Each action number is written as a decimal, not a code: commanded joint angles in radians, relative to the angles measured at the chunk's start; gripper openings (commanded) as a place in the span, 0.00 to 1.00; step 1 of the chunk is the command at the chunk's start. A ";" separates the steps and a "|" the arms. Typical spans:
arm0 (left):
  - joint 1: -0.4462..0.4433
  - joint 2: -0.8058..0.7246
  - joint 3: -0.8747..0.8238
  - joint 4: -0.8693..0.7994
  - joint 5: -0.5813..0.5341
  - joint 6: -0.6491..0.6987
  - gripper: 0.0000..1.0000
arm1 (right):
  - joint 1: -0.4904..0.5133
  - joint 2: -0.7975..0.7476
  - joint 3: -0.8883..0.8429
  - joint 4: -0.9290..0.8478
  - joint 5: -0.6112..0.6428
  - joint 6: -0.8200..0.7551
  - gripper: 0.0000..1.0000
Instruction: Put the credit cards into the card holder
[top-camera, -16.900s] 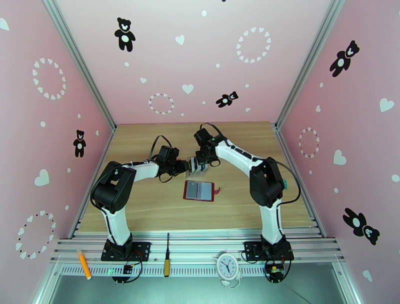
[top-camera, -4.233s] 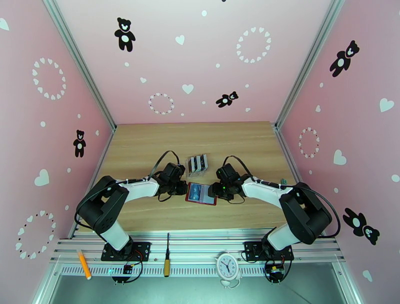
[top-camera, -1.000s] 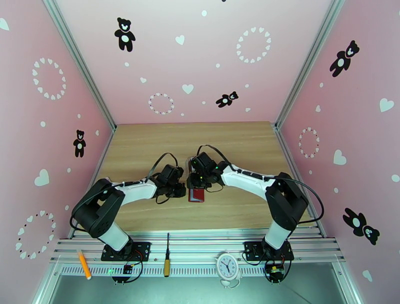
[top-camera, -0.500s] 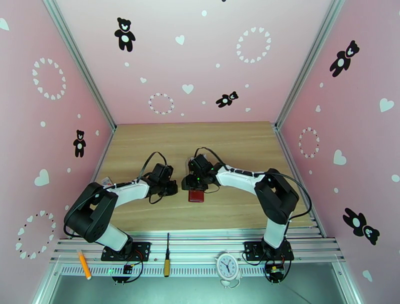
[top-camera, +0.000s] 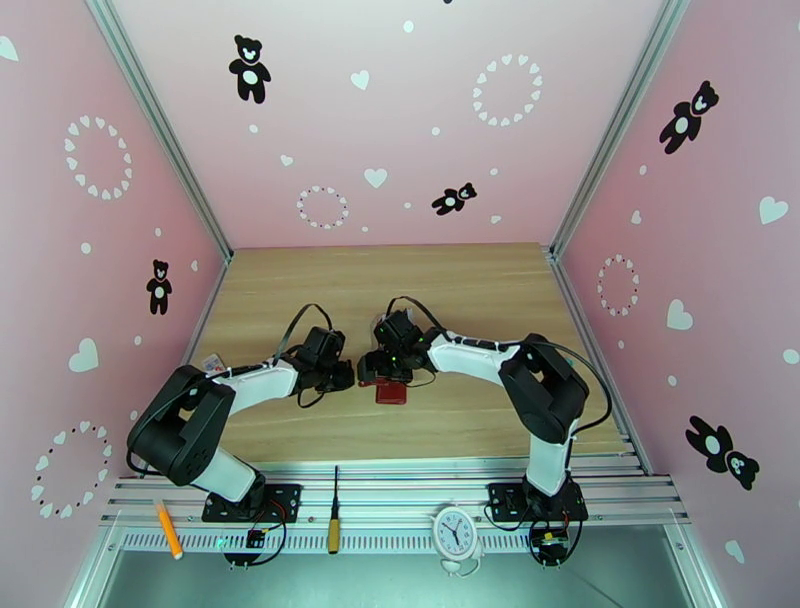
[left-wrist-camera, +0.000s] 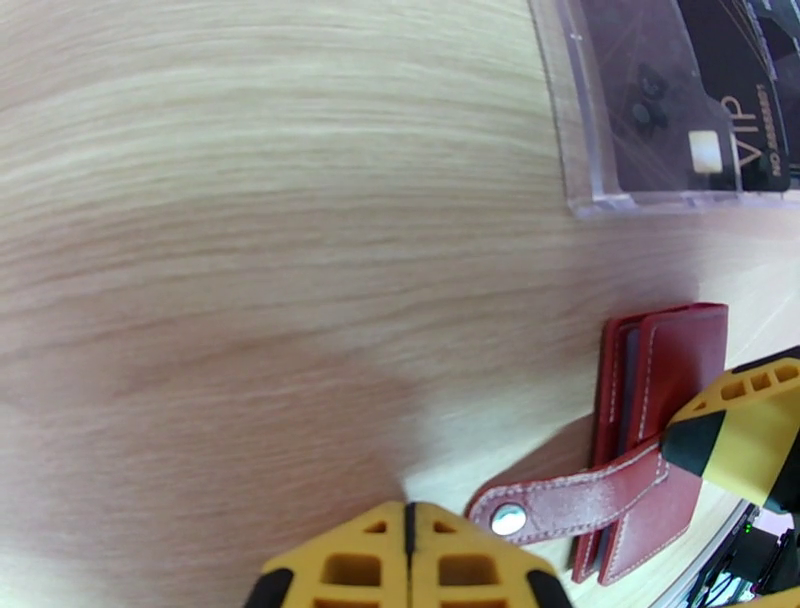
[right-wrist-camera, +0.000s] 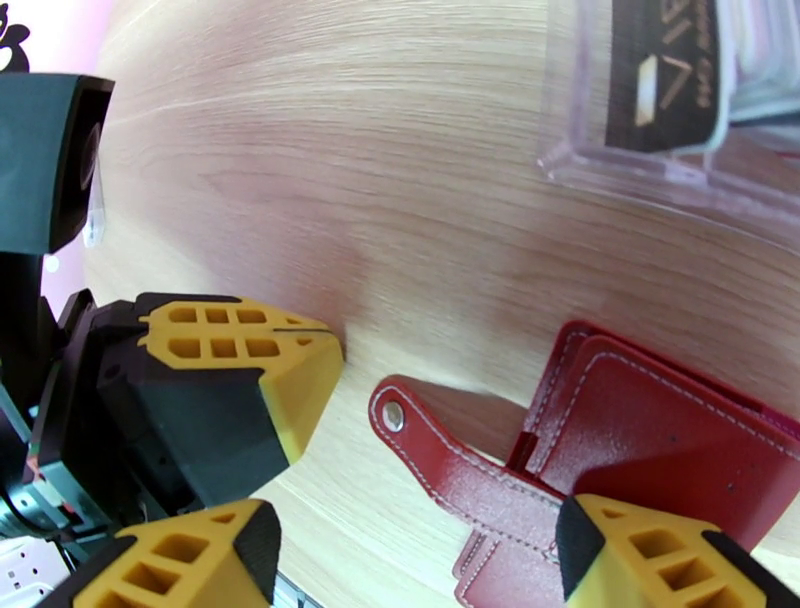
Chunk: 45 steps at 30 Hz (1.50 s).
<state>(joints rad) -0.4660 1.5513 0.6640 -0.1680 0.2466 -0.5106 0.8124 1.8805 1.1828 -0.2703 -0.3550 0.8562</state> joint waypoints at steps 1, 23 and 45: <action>0.032 -0.027 -0.035 -0.034 -0.073 -0.014 0.07 | 0.007 0.034 -0.007 0.010 -0.005 0.007 0.79; 0.003 -0.146 -0.098 0.151 0.117 -0.003 0.09 | -0.011 -0.182 -0.032 -0.114 0.074 -0.048 0.70; -0.128 0.019 0.037 0.211 0.192 0.032 0.11 | -0.149 -0.260 -0.360 0.138 -0.039 -0.019 0.54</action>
<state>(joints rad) -0.5892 1.5482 0.6777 0.0265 0.4046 -0.4973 0.6727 1.6272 0.8421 -0.1894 -0.3645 0.8238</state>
